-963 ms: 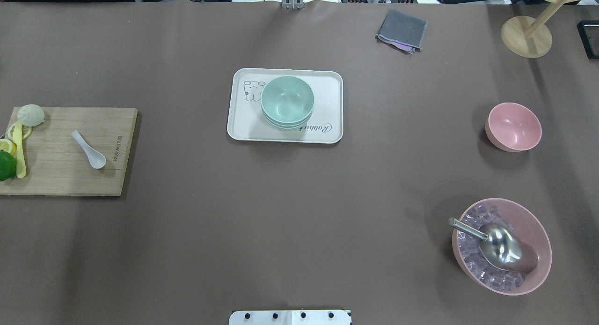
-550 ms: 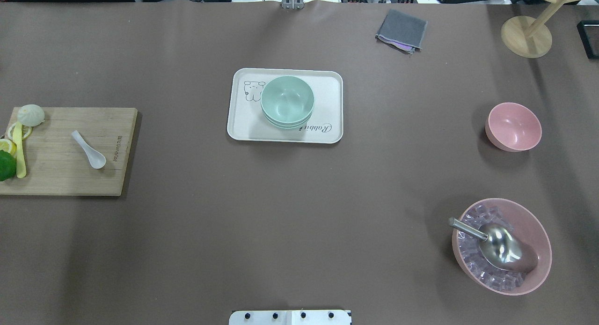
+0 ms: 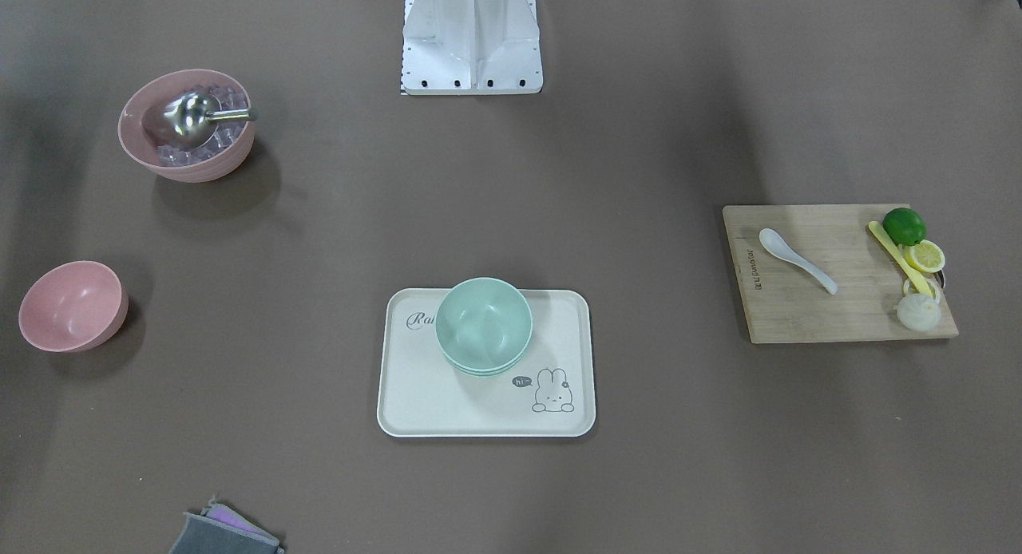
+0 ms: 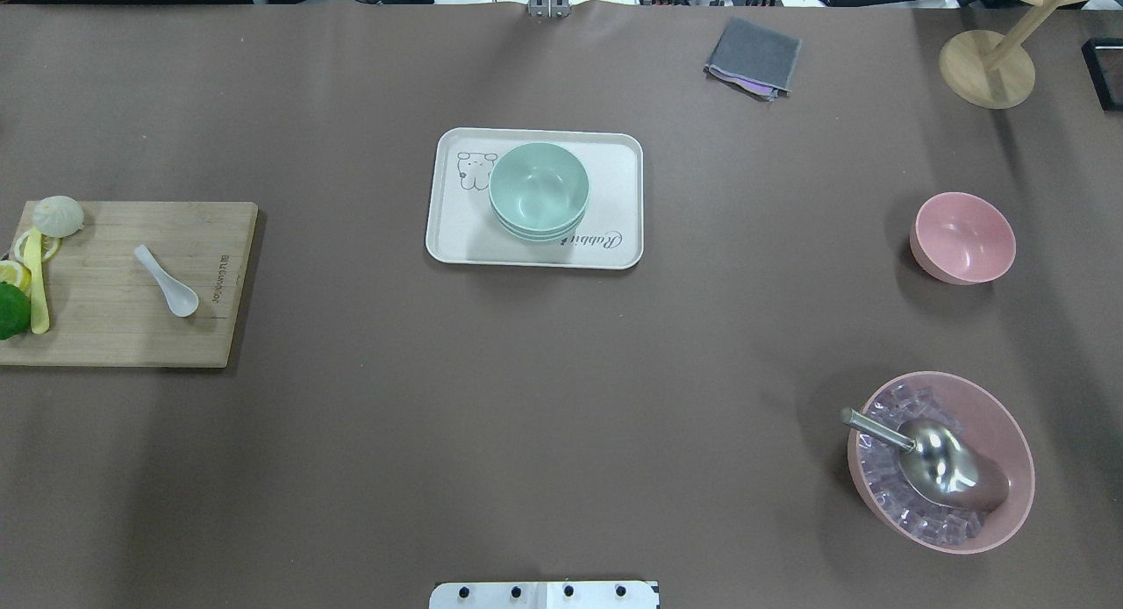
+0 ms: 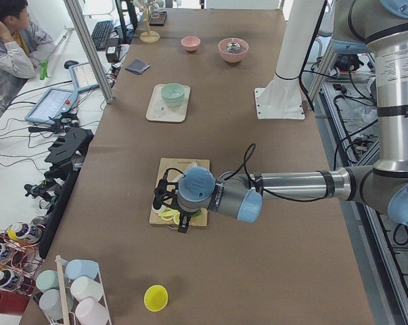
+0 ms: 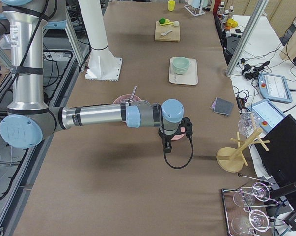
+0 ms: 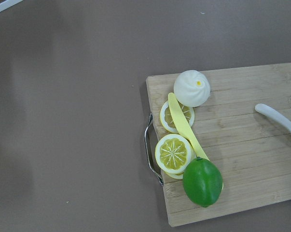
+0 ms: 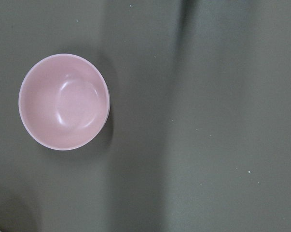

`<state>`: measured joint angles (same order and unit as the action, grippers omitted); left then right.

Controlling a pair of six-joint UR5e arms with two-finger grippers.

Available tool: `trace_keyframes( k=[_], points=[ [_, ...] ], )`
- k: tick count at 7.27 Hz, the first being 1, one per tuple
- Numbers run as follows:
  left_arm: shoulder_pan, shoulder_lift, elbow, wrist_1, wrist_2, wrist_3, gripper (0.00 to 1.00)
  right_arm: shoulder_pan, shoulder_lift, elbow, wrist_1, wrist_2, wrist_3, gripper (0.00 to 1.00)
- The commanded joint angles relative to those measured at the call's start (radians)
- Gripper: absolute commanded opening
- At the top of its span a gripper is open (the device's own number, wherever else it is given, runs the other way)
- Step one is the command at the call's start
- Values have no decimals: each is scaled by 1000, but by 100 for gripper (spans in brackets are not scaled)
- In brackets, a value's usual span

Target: Stack pink bowl on green and place spoon

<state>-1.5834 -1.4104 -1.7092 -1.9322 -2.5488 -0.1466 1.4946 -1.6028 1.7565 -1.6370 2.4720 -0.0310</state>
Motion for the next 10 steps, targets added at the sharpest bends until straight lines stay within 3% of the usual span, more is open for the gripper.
trace_keyframes(
  k=[1, 4, 6, 7, 9, 10],
  points=[
    [75, -47, -78, 1, 1, -195, 97, -72, 88, -15, 0, -11, 125, 100],
    [213, -116, -72, 4, 60, -442, 98, -248, 208, -82, 0, -163, 227, 99],
    [302, -140, -75, 2, 151, -560, 98, -286, 314, -290, 34, -196, 227, 96],
    [339, -160, -75, 2, 162, -640, 98, -287, 305, -369, 166, -191, 253, 96],
    [370, -165, -81, 1, 217, -651, 98, -327, 302, -420, 287, -194, 400, 91],
    [370, -165, -81, 2, 219, -651, 98, -329, 300, -445, 314, -193, 402, 80]
  ],
)
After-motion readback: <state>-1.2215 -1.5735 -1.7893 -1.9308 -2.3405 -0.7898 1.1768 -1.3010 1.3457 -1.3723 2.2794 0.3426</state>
